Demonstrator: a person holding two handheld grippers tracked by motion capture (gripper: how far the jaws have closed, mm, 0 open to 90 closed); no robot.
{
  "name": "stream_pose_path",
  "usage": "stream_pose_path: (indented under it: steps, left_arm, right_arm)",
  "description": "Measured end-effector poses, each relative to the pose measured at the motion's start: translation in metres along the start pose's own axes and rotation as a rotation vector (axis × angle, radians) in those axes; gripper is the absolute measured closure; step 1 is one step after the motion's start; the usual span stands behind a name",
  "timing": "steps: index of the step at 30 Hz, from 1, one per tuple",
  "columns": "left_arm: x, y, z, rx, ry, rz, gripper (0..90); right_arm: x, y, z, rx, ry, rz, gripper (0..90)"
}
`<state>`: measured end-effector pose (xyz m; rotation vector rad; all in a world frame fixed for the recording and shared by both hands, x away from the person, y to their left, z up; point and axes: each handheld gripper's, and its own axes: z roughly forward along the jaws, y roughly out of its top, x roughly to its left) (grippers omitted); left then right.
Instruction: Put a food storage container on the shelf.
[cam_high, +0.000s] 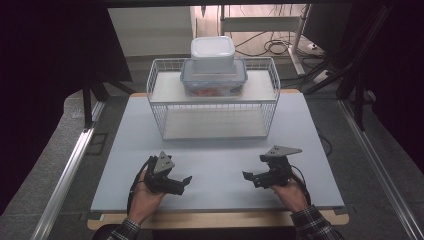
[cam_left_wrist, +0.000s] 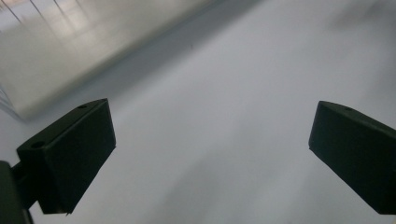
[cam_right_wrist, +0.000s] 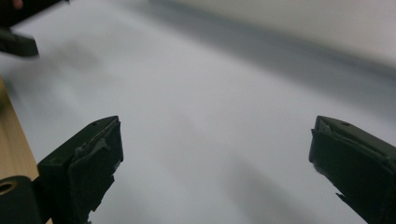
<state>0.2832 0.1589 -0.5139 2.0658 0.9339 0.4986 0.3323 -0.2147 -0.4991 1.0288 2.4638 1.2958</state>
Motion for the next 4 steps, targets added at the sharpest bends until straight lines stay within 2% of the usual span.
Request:
stream_pose_path:
  steps: [2,4]
  left_arm:
    - [0.0013,-0.0025,0.0048,0.020,-0.018,-0.002,0.6]
    - [0.0007,-0.0028,0.0077,0.019,-0.032,-0.006,0.5]
  right_arm:
    - [-0.0029,-0.0074,0.0051,0.040,-0.009,0.005,3.3]
    - [-0.0041,-0.0085,0.0079,0.052,-0.011,0.011,3.6]
